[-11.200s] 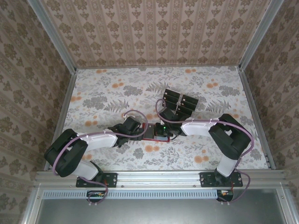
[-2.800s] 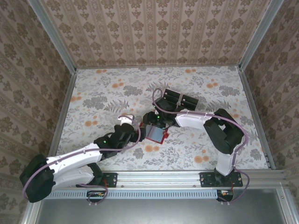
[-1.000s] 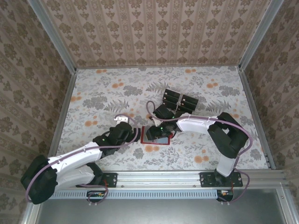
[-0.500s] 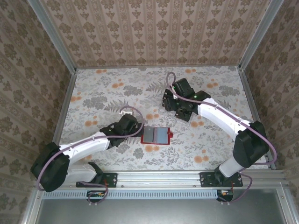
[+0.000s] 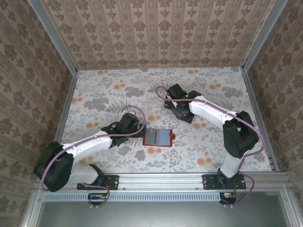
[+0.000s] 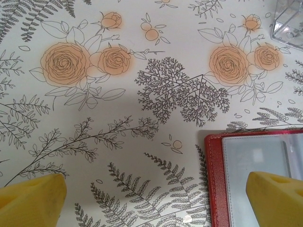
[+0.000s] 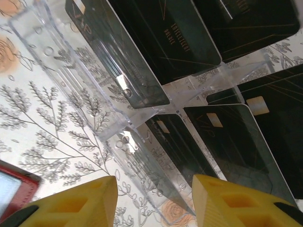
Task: Put the credit cards into the card holder
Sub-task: Pick up the credit card from the storage box.
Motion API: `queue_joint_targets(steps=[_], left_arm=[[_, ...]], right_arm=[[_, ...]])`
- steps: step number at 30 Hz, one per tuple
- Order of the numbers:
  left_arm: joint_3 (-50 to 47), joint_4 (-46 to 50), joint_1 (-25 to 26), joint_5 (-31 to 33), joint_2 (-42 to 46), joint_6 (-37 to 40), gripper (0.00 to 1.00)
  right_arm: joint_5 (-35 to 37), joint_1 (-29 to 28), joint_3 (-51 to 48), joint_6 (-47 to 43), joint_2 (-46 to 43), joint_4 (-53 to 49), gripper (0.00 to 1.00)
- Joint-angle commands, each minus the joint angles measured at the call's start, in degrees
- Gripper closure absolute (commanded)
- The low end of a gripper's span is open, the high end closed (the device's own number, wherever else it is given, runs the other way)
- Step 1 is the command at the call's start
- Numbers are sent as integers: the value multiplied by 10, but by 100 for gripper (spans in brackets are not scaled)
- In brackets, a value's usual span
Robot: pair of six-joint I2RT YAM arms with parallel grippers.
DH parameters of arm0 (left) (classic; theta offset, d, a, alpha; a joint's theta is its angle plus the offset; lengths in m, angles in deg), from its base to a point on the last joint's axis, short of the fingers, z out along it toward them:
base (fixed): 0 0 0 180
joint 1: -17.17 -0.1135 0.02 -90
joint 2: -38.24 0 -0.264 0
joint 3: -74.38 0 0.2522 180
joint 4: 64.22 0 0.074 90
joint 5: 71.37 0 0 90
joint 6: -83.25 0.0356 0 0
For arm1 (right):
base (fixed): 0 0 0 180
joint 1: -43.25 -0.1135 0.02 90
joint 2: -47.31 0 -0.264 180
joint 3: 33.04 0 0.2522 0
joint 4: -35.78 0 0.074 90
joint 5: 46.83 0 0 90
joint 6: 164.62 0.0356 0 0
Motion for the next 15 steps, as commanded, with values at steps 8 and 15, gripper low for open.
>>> queue_joint_targets(steps=[8,15], left_arm=[[16,8,-3,-8,-14,4,0],[18,5,-3,-11,-21,3,0]], right_arm=[[45,-2,10,-33,35,-22,62],[53,-3,-3,-33,42,-16,65]])
